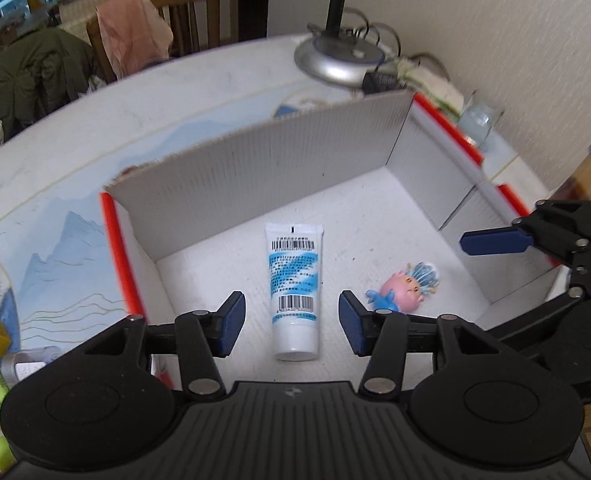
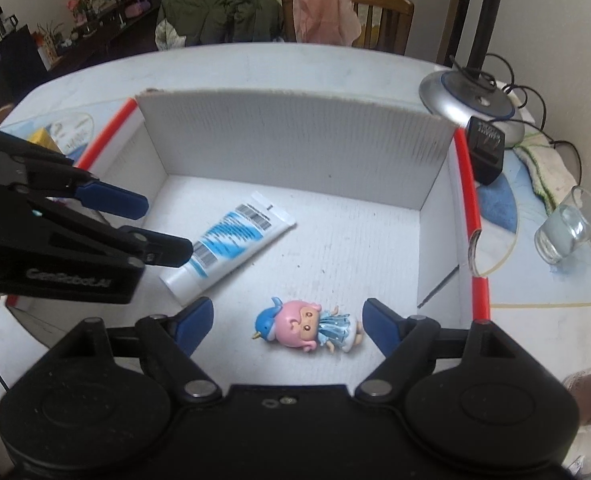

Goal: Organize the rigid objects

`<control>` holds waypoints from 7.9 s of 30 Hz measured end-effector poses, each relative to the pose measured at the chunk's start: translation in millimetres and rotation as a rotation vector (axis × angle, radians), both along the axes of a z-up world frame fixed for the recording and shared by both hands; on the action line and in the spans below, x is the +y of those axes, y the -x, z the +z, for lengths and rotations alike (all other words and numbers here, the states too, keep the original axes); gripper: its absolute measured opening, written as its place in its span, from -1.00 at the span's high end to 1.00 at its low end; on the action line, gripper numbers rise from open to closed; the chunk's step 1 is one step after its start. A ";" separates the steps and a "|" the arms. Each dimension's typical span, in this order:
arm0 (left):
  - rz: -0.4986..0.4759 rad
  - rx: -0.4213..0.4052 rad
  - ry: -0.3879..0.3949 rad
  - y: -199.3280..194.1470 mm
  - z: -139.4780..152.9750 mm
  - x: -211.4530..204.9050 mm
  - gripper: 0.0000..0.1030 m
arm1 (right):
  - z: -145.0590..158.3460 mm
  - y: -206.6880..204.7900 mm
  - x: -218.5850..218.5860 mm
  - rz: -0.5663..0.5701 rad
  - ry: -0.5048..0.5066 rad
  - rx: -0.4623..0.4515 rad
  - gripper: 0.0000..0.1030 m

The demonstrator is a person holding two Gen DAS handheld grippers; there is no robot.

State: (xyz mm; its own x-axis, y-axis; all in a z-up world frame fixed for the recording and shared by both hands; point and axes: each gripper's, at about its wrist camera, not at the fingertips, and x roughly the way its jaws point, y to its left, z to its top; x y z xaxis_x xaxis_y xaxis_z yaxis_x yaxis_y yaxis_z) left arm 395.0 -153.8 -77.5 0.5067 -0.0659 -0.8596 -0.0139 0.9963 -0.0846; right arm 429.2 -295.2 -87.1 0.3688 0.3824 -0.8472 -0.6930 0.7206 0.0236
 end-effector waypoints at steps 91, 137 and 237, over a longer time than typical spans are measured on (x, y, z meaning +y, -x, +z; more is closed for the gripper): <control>0.251 -0.283 0.081 260.1 -38.1 257.1 -0.99 | -37.2 222.2 232.0 0.034 -0.149 0.002 -0.63; 0.208 -0.284 0.035 240.2 -62.1 246.9 0.49 | -43.5 227.9 236.7 0.228 -0.101 0.040 0.13; 0.276 -0.334 0.078 270.9 7.9 203.5 0.58 | 5.1 207.4 159.4 0.156 -0.220 0.047 0.26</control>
State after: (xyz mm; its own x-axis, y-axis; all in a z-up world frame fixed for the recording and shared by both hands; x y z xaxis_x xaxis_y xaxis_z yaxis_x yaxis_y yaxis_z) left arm 124.1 49.7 -69.5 0.7636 0.0525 -0.6435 -0.2374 0.9497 -0.2043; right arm 221.8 -135.8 -82.0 0.2528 0.6087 -0.7520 -0.7898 0.5788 0.2030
